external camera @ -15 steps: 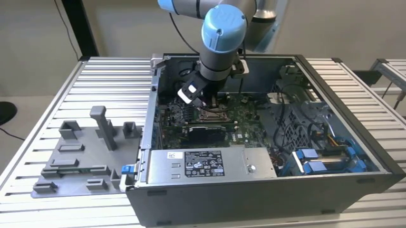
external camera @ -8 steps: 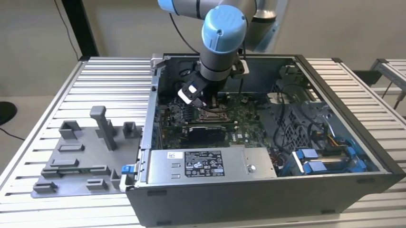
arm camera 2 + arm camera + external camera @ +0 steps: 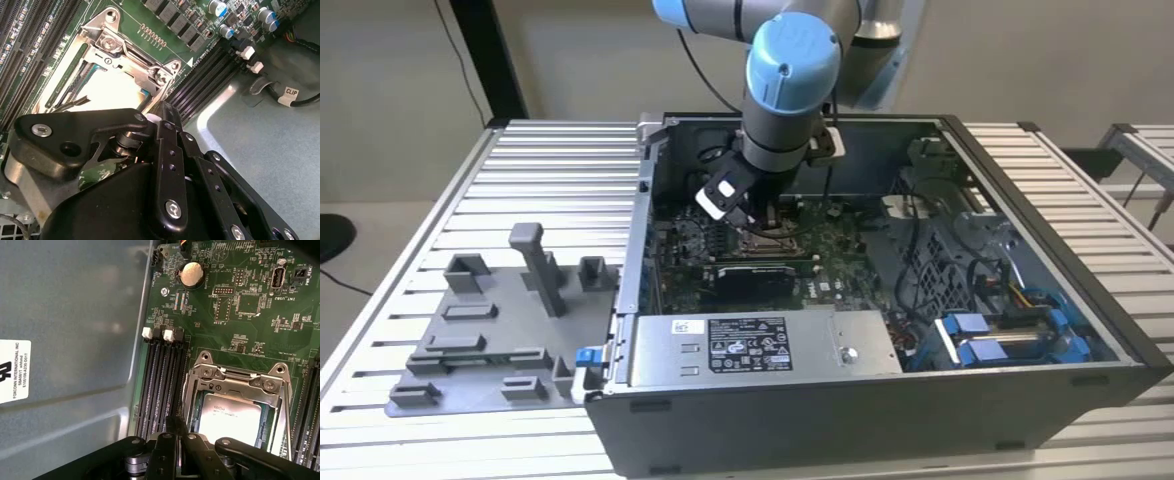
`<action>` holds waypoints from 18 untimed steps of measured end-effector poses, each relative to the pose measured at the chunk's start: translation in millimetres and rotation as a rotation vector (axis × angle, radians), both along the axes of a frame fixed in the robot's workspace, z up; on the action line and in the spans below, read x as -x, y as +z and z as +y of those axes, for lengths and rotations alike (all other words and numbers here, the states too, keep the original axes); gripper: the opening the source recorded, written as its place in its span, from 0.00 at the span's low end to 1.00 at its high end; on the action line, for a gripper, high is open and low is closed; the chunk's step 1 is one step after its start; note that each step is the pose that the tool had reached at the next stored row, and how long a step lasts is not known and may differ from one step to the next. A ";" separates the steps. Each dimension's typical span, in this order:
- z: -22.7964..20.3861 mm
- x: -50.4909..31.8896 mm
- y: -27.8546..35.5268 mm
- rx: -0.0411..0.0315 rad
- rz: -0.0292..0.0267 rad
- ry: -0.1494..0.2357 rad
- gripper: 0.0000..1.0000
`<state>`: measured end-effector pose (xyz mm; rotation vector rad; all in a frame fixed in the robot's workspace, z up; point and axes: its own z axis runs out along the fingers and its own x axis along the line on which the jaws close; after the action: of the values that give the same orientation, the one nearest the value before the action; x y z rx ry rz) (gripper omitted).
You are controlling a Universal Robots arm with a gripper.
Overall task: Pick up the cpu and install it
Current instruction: 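Install the second cpu locking lever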
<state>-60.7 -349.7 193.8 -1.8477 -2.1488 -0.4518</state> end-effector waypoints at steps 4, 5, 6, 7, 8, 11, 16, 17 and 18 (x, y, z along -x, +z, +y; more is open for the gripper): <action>0.1 -2.0 -0.9 0.0012 0.0000 0.000 0.00; 0.2 -2.3 -1.1 0.0016 0.0000 0.000 0.00; 0.2 -2.7 -1.2 0.0020 0.0001 0.000 0.00; 0.2 -3.2 -1.4 0.0025 0.0000 0.000 0.00; 0.2 -3.7 -1.6 0.0029 0.0000 0.000 0.00; 0.2 -5.1 -2.2 0.0046 0.0000 0.000 0.00; 0.3 -7.2 -3.3 0.0072 0.0000 0.000 0.00; 0.4 -7.8 -3.6 0.0079 0.0000 0.000 0.00; 0.4 -8.1 -3.7 0.0082 0.0001 0.000 0.00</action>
<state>-52.5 -349.3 190.1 -1.8520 -2.1538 -0.4436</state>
